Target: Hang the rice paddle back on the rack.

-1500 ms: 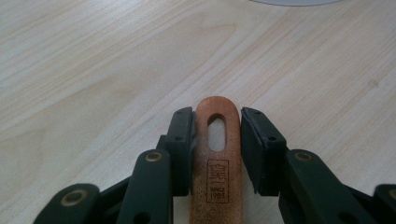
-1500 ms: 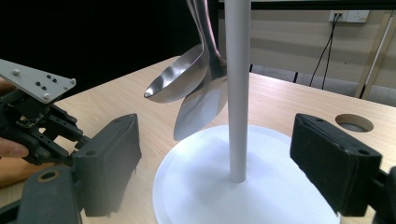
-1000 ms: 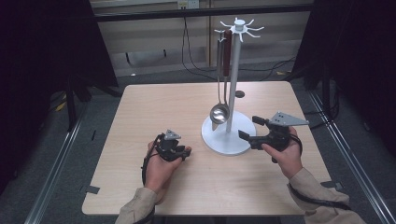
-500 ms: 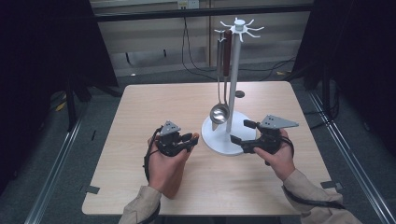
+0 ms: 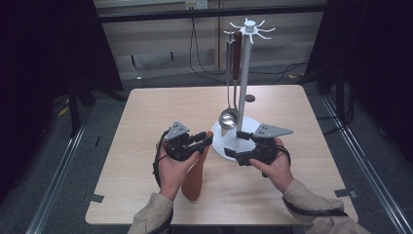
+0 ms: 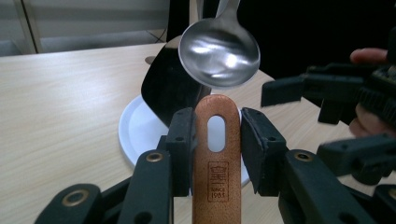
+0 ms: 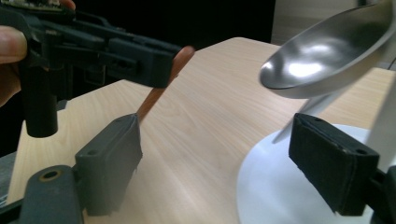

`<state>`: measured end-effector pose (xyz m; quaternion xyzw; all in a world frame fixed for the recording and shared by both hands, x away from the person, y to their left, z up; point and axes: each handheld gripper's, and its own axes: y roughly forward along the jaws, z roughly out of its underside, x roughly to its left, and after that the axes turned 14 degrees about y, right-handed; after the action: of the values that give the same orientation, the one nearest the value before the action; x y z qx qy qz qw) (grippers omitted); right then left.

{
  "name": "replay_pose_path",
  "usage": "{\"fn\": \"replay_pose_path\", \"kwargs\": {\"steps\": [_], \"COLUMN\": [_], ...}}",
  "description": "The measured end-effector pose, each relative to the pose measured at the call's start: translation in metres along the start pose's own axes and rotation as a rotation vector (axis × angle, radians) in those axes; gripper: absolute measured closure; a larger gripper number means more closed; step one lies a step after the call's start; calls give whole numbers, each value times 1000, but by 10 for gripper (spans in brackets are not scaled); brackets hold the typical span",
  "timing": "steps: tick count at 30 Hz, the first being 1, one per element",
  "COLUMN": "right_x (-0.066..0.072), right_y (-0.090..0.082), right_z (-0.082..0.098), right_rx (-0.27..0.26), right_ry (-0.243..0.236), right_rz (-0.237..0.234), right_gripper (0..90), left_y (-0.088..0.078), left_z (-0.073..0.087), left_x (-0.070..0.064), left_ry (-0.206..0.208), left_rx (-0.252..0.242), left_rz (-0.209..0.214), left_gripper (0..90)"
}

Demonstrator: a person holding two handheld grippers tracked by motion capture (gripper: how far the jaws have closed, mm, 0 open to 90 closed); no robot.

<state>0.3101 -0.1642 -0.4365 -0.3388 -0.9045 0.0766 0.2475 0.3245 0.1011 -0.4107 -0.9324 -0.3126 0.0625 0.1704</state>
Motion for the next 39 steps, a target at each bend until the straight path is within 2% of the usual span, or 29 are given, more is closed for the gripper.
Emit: {"fn": "replay_pose_path", "kwargs": {"steps": [8, 11, 14, 16, 23, 25, 27, 31, 32, 34, 35, 39], "right_x": [12, 19, 22, 24, 26, 27, 28, 28, 26, 26, 25, 25], "right_y": [12, 19, 23, 27, 35, 35, 36, 36, 36, 36, 36, 35], "right_z": [-1, -1, 0, 1, 4, 4, 3, 4, 4, 4, 4, 3], "right_rx": [7, 13, 17, 29, 44, 43, 38, 34, 34, 34, 32, 26], "right_ry": [13, 27, 25, 31, 33, 32, 36, 44, 60, 65, 83, 99], "right_rz": [-56, -89, -95, -109, -127, -129, -142, -130, -132, -137, -136, -134], "right_gripper": [257, 342, 364, 425, 536, 545, 629, 679, 721, 731, 746, 762], "left_y": [1, 1, 0, -1, -2, -2, -1, 0, 0, 0, 0, 2], "left_z": [-7, -8, -9, -11, -19, -20, -21, -24, -26, -26, -27, -29], "left_x": [-4, -4, -5, -5, -8, -8, -10, -10, -10, -9, -10, -10], "left_ry": [-7, -7, -8, -15, -19, -9, -17, -29, -32, -31, -37, -50], "left_rx": [-36, -44, -45, -46, -69, -56, -61, -68, -68, -73, -68, -76], "left_rz": [4, 4, -1, -16, -8, -14, -16, -20, -26, -16, -24, -30], "left_gripper": [660, 660, 659, 659, 659, 659, 659, 659, 659, 659, 659, 659]}}
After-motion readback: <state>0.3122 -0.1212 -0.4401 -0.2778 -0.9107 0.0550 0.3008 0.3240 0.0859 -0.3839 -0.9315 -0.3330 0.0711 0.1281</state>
